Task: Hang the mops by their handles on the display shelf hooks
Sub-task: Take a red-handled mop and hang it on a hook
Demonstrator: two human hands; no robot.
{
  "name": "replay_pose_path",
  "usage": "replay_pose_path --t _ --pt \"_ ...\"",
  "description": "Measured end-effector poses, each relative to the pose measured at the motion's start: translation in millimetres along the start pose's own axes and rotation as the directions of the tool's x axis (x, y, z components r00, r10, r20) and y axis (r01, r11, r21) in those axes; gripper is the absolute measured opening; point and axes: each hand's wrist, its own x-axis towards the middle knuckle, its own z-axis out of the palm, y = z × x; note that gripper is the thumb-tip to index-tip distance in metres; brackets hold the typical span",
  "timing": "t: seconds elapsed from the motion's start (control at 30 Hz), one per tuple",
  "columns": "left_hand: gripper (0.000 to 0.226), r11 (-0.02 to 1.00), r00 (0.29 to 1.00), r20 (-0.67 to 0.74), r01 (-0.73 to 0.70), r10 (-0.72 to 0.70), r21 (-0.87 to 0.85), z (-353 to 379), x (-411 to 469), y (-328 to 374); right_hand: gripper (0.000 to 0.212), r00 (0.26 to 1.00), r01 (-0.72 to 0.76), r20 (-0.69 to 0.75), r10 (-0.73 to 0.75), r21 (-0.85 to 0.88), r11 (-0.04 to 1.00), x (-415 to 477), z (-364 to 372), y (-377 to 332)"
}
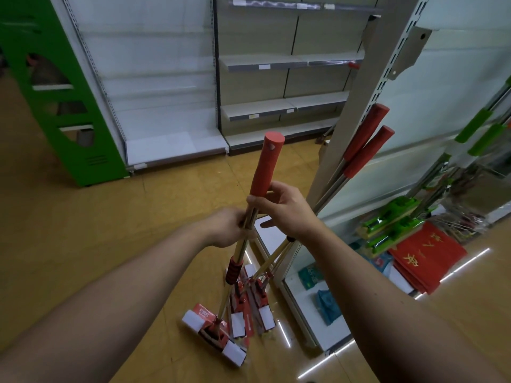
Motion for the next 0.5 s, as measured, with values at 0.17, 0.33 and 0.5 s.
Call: replay_pose_path --t 0.17,0.33,0.5 --pt "0.009 1.000 1.000 0.009 0.009 -0.009 0.012 -0.4 -0.9 4.2 0.024 1.000 0.005 -0.004 -0.005 0.001 1.000 -4.3 -1.1 0.0" --pt "0.013 0.999 1.000 -0.017 0.026 -0.026 0.024 5.3 -3.0 8.7 0.021 0.999 0.029 -0.033 -0.029 -0.012 1.000 -10.5 -0.6 1.7" --pt "0.015 0.999 0.998 -0.029 0.048 -0.047 0.015 12.9 -10.6 14.6 0.012 0.998 0.058 -0.030 -0.059 -0.025 0.998 -19.4 0.4 3.8"
